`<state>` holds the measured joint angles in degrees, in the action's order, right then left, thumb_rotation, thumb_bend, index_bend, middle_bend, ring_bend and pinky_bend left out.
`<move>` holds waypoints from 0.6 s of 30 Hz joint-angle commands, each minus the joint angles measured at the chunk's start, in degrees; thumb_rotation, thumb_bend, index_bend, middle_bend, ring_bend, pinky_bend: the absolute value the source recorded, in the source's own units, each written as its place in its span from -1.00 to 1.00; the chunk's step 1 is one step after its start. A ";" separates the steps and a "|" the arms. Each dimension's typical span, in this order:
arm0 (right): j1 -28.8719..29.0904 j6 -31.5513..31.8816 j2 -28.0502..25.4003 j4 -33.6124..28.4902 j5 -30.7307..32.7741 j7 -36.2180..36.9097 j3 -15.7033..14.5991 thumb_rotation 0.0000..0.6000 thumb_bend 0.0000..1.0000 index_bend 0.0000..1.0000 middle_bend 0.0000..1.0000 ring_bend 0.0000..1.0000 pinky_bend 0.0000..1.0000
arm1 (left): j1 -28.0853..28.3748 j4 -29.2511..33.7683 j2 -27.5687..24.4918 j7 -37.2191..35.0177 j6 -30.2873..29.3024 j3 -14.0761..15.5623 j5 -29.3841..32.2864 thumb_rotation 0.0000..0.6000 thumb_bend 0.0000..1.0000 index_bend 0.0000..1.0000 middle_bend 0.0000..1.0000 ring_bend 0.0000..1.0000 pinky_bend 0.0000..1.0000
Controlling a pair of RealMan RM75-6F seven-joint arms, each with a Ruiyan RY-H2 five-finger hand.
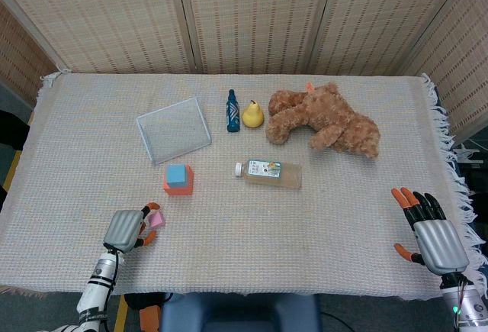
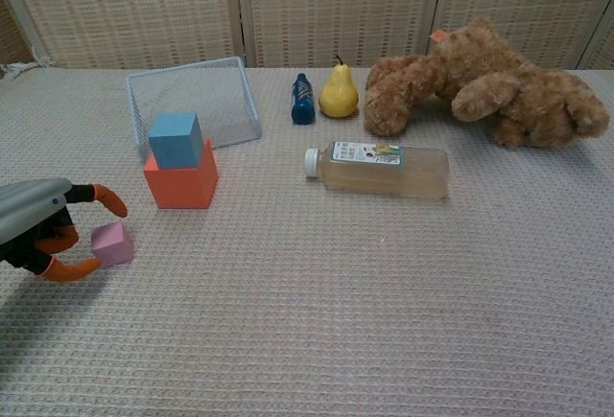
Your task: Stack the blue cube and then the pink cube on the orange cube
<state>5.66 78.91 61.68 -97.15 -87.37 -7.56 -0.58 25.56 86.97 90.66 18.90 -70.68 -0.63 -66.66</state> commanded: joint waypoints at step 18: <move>-0.05 0.11 -0.09 -0.14 -0.07 -0.14 -0.01 1.00 -0.83 -1.00 -1.00 -1.00 -1.00 | -0.72 -3.79 3.65 3.33 0.48 -3.01 0.69 1.00 -0.37 -0.07 1.00 1.00 1.00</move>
<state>5.62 79.01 61.59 -97.29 -87.44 -7.69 -0.59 24.87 83.26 94.23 22.17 -70.13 -3.60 -65.88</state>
